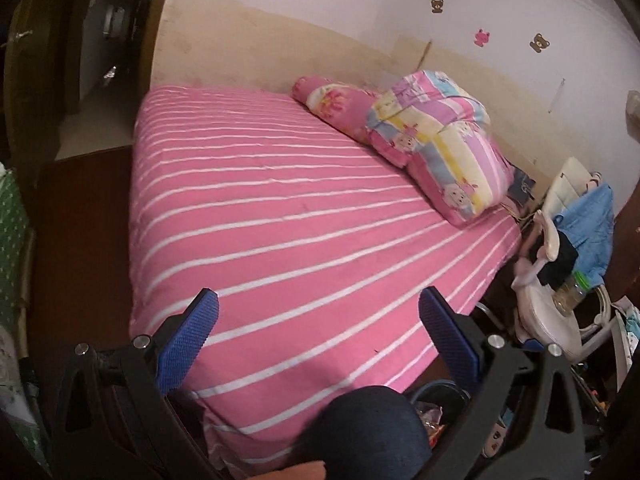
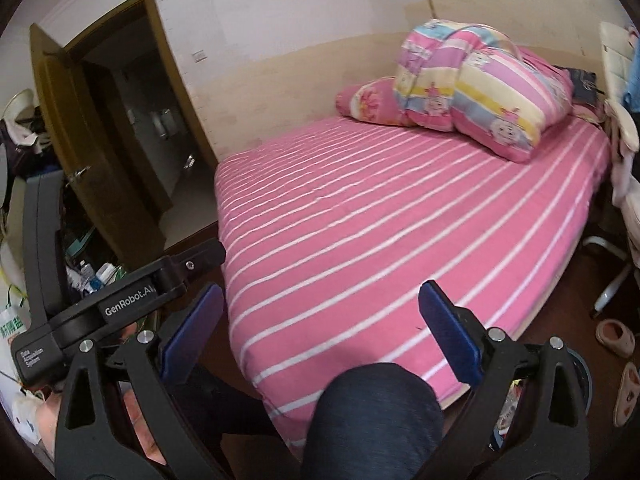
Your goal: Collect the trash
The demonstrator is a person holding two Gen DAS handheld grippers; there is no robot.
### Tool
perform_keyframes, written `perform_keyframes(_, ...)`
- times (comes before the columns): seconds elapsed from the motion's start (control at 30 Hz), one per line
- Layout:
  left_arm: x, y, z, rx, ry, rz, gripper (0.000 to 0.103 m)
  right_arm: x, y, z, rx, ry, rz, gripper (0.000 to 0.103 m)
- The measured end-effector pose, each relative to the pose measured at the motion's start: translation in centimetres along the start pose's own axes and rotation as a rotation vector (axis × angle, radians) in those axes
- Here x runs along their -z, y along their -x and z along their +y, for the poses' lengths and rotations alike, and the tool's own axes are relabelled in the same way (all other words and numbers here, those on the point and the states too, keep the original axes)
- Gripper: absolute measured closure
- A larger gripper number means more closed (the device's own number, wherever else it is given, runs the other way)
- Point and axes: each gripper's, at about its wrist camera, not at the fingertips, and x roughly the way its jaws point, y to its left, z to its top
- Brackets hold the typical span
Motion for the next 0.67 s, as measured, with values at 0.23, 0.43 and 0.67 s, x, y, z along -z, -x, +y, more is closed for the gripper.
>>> perform_keyframes(0.23, -0.1, 0.9, 0.5, -0.019, 0.004, -0.02, 0.006, -0.3, -0.6, 1.5, -0.018, 0.012, 0.002, 0.006)
perform_keyframes(0.43, -0.1, 0.4, 0.2, -0.006, 0.0, 0.0, 0.006, -0.1, -0.4, 0.9, -0.015, -0.003, 0.005, 0.006)
perform_keyframes(0.67, 0.2, 0.2, 0.1, -0.002, 0.011, 0.045, 0.006, 0.1, 0.3, 0.2, -0.011, -0.006, 0.008, 0.006)
